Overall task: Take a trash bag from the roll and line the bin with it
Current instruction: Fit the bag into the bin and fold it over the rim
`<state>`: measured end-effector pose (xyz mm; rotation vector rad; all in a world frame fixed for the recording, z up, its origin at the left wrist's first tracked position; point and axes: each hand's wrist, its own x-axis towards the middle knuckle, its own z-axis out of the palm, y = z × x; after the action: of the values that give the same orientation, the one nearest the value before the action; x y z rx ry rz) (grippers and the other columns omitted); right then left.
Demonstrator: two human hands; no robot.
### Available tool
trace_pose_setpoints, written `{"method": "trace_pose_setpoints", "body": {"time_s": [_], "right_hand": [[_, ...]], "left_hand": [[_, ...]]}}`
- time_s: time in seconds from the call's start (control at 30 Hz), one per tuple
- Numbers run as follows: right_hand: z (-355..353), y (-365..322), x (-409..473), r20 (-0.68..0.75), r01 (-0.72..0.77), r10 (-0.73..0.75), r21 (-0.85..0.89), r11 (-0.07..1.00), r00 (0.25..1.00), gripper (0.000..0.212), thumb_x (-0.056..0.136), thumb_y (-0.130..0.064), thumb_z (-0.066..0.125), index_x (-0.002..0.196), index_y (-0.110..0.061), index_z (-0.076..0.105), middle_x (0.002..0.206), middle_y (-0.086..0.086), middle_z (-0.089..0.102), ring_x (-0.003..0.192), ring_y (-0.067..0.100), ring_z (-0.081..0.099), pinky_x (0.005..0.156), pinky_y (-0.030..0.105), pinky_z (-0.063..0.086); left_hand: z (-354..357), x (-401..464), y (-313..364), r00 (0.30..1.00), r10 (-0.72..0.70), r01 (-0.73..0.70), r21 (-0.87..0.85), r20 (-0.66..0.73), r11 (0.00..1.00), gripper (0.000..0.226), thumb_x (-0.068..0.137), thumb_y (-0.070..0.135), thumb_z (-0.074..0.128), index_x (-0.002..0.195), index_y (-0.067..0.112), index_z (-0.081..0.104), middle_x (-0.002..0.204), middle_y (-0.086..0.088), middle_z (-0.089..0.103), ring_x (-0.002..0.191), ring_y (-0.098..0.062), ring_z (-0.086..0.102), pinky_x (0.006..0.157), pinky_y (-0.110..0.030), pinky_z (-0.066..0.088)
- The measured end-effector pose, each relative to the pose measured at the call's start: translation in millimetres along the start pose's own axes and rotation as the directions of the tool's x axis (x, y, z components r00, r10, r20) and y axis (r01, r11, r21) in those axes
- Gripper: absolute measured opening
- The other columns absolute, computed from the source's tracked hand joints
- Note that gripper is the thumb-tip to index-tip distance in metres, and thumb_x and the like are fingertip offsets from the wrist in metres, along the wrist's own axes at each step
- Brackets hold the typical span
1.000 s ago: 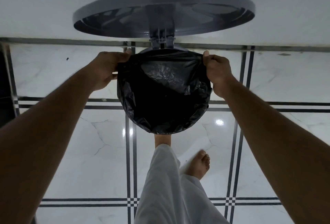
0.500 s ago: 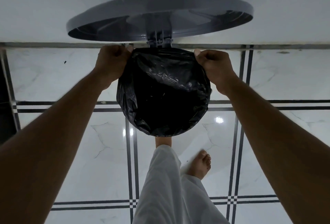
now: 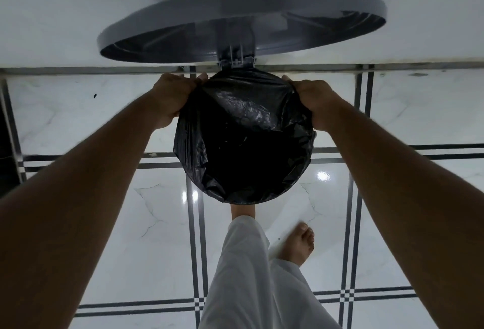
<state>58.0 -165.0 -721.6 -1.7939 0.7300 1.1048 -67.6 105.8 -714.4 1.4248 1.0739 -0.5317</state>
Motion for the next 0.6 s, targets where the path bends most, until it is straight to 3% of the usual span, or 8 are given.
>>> {"method": "trace_pose_setpoints", "body": {"time_s": [0.1, 0.17, 0.23, 0.3, 0.37, 0.43, 0.5, 0.6], "right_hand": [[-4, 0, -1, 0.100, -0.054, 0.058, -0.043, 0.998, 0.993, 0.052, 0.099, -0.050, 0.081, 0.123, -0.004, 0.080, 0.113, 0.013, 0.085, 0.104, 0.028, 0.083, 0.074, 0.031, 0.065], [-5, 0, -3, 0.103, -0.048, 0.054, -0.062, 0.997, 0.993, 0.051, 0.098, -0.051, 0.082, 0.121, -0.005, 0.080, 0.114, 0.011, 0.085, 0.110, 0.029, 0.081, 0.086, 0.036, 0.065], [-7, 4, -8, 0.020, -0.018, 0.019, -0.064, 0.998, 1.000, 0.046, 0.097, -0.049, 0.083, 0.118, -0.008, 0.081, 0.113, 0.008, 0.084, 0.108, 0.026, 0.079, 0.086, 0.037, 0.063], [-11, 12, -19, -0.086, 0.000, -0.007, -0.078, 0.997, 0.996, 0.037, 0.102, -0.050, 0.077, 0.108, -0.013, 0.079, 0.106, 0.003, 0.080, 0.101, 0.022, 0.075, 0.087, 0.038, 0.061], [-19, 34, -29, -0.192, 0.036, -0.044, -0.048, 0.998, 0.980, 0.039, 0.107, -0.049, 0.066, 0.098, -0.012, 0.077, 0.103, 0.001, 0.077, 0.099, 0.022, 0.072, 0.094, 0.042, 0.059], [-26, 64, -46, -0.270, 0.057, -0.044, 0.040, 0.998, 0.962, 0.047, 0.107, -0.046, 0.062, 0.107, -0.001, 0.076, 0.101, -0.001, 0.073, 0.095, 0.020, 0.067, 0.089, 0.040, 0.055], [-27, 96, -68, -0.289, 0.025, 0.011, 0.121, 0.992, 0.957, 0.041, 0.105, -0.049, 0.063, 0.112, -0.011, 0.078, 0.110, -0.005, 0.077, 0.105, 0.020, 0.072, 0.094, 0.039, 0.057], [-18, 137, -101, -0.184, -0.118, 0.178, 0.297, 0.948, 0.967, 0.033, 0.110, -0.047, 0.062, 0.126, -0.022, 0.077, 0.125, -0.002, 0.080, 0.118, 0.022, 0.075, 0.095, 0.040, 0.061]], "left_hand": [[-4, -2, 5, 0.994, -0.056, 0.050, 0.057, 0.096, 0.997, 0.025, 0.103, 0.031, 0.073, 0.084, 0.015, 0.073, 0.063, 0.013, 0.070, 0.064, -0.005, 0.065, 0.073, -0.029, 0.049], [-10, -5, 7, 0.988, -0.092, 0.081, 0.088, 0.126, 0.993, 0.015, 0.102, 0.024, 0.073, 0.088, 0.019, 0.074, 0.070, 0.011, 0.070, 0.075, -0.010, 0.064, 0.081, -0.033, 0.051], [-16, -8, 5, 0.990, -0.127, 0.112, 0.196, 0.066, 0.974, 0.007, 0.101, 0.014, 0.070, 0.102, 0.017, 0.076, 0.085, 0.003, 0.071, 0.088, -0.017, 0.065, 0.091, -0.039, 0.055], [-24, -17, -6, 0.987, -0.161, 0.161, 0.267, -0.023, 0.950, 0.011, 0.104, 0.015, 0.065, 0.109, 0.015, 0.075, 0.089, 0.002, 0.071, 0.089, -0.017, 0.067, 0.087, -0.037, 0.056], [-31, -31, -25, 0.975, -0.204, 0.216, 0.176, -0.082, 0.960, 0.011, 0.104, 0.026, 0.070, 0.105, 0.015, 0.073, 0.095, 0.001, 0.074, 0.090, -0.018, 0.070, 0.081, -0.033, 0.054], [-35, -51, -48, 0.961, -0.237, 0.241, 0.012, -0.143, 0.970, 0.017, 0.101, 0.033, 0.076, 0.100, 0.017, 0.071, 0.099, -0.004, 0.071, 0.083, -0.019, 0.068, 0.071, -0.030, 0.055], [-35, -80, -69, 0.940, -0.283, 0.262, -0.128, -0.193, 0.957, 0.015, 0.103, 0.031, 0.072, 0.099, 0.017, 0.069, 0.095, -0.004, 0.067, 0.073, -0.017, 0.065, 0.063, -0.026, 0.054], [-24, -123, -102, 0.932, -0.359, 0.319, -0.362, -0.049, 0.876, 0.016, 0.112, 0.025, 0.054, 0.113, 0.019, 0.069, 0.101, -0.002, 0.071, 0.086, -0.017, 0.069, 0.080, -0.030, 0.055]]}}
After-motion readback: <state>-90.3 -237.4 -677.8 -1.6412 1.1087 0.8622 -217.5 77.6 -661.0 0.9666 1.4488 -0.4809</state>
